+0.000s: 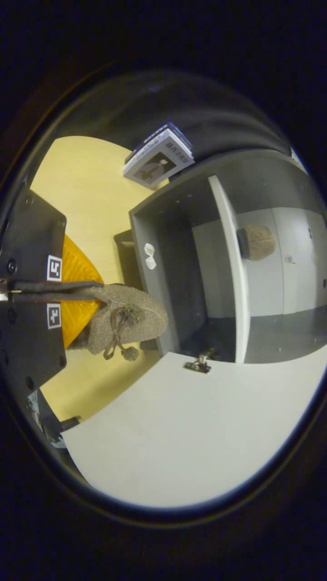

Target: Open the shoe cabinet door, grab the shoes and put them into the shoe cabinet, then close the shoe cabinet door.

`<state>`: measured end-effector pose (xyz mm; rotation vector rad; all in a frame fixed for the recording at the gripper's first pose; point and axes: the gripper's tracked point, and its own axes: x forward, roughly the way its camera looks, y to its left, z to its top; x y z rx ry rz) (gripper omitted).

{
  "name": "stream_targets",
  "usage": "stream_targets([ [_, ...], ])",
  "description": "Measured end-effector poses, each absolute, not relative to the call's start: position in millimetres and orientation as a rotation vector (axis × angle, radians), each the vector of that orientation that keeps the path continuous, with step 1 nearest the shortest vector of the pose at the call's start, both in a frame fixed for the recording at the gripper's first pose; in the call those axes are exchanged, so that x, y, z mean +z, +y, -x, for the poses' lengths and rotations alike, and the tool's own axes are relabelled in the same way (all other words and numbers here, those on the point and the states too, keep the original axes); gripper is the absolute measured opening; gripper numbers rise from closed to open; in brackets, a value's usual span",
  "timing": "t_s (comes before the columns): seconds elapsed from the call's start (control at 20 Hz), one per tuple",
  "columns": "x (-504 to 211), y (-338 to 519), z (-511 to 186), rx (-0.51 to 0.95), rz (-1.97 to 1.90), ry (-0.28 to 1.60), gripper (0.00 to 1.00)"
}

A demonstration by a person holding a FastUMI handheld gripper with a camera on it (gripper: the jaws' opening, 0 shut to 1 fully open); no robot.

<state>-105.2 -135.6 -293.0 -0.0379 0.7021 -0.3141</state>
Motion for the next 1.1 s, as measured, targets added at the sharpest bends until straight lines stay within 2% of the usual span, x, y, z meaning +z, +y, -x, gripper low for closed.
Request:
stream_targets([
  [0.55, -156, -146, 35, -0.324, 0.129, 0.472, 0.04],
  [1.1, -107, -160, -74, -0.244, 0.263, 0.439, 0.04],
])
